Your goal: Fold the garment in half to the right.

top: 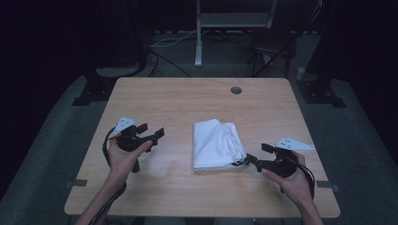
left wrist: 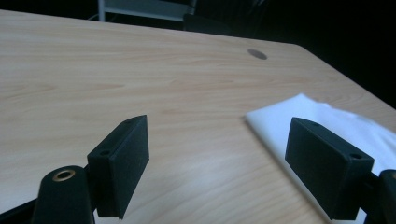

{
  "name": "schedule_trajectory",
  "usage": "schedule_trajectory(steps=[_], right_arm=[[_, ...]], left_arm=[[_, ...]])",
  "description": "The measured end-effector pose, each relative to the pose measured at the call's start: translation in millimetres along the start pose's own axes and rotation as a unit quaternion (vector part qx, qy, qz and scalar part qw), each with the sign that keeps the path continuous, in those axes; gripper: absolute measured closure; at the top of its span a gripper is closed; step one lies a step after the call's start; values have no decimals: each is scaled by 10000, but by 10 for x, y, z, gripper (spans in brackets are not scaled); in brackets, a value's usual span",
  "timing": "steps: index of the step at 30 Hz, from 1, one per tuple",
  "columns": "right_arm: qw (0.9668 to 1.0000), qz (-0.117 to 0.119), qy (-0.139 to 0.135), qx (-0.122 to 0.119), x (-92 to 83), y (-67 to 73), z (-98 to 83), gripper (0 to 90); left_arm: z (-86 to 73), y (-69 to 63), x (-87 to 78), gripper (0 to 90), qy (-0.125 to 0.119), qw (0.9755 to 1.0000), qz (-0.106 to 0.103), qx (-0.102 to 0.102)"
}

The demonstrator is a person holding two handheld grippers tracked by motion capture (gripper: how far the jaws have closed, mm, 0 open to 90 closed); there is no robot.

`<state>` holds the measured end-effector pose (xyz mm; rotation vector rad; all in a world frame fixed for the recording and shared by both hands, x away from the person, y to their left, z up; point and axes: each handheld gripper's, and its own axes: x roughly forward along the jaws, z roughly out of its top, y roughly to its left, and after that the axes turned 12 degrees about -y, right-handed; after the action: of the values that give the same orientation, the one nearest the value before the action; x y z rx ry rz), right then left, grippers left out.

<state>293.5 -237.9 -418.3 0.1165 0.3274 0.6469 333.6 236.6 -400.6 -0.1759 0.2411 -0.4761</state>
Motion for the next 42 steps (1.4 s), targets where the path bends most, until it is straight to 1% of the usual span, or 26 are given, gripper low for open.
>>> schedule_trajectory(steps=[1, 2, 3, 4, 6, 9, 12, 15, 17, 18, 19, 23, 25, 26, 27, 32, 35, 36, 38, 40, 42], right_arm=[[10000, -7, -4, 24, 2, 0, 15, 209], [10000, -8, -23, 31, 7, -2, 35, 209], [10000, -8, -23, 31, 7, -2, 35, 209], [10000, -4, -78, 43, 19, -8, 85, 209], [9999, -13, -97, 43, 31, -8, 114, 209], [10000, -24, -87, 16, 54, -1, 152, 209], [10000, -38, -79, -19, 74, 7, 191, 212], [10000, -41, -79, -16, 105, -2, 228, 220], [10000, -46, -55, -22, 141, -9, 251, 229], [10000, -44, -33, 1, 161, -9, 264, 234], [10000, -41, -28, 0, 185, -11, 277, 236], [10000, -33, 29, -7, 294, -21, 328, 243], [10000, -47, 64, -3, 351, -31, 347, 244], [10000, -54, 82, 9, 379, -36, 355, 244], [9999, -58, 106, 19, 407, -42, 361, 244], [9997, -84, 212, 63, 563, -82, 380, 265], [9994, -86, 313, 69, 670, -99, 400, 292], [9993, -83, 346, 88, 705, -104, 409, 294], [9992, -90, 384, 119, 774, -117, 428, 301], [9989, -77, 428, 146, 835, -124, 443, 305], [9987, -74, 474, 167, 892, -130, 448, 309]], left_arm=[[-14, 30, -50, 213, -12, 10000, 30, 35], [-48, 81, -145, 213, -56, 9999, 69, 54], [-48, 81, -145, 213, -56, 9999, 69, 54], [-83, 118, -223, 213, -66, 9999, 97, 116], [-123, 157, -308, 213, -79, 9997, 151, 192], [-177, 205, -422, 213, -96, 9996, 192, 209], [-214, 241, -527, 213, -137, 9991, 231, 323], [-252, 243, -609, 213, -183, 9988, 181, 427], [-274, 240, -658, 213, -214, 9982, 124, 540], [-274, 240, -658, 213, -214, 9982, 124, 540], [-294, 227, -694, 213, -259, 9977, 65, 618], [-314, 207, -756, 213, -285, 9969, -8, 728], [-319, 204, -792, 213, -298, 9966, 3, 768], [-318, 207, -812, 213, -294, 9961, 11, 828], [-320, 203, -829, 213, -316, 9962, 9, 818], [-349, 200, -893, 213, -305, 9953, -9, 921], [-368, 175, -901, 213, -322, 9948, -35, 963], [-370, 166, -903, 213, -307, 9944, -35, 1009], [-378, 142, -894, 213, -311, 9944, -59, 1007], [-382, 124, -886, 213, -290, 9936, -61, 1092], [-386, 110, -877, 213, -271, 9934, -76, 1108]])
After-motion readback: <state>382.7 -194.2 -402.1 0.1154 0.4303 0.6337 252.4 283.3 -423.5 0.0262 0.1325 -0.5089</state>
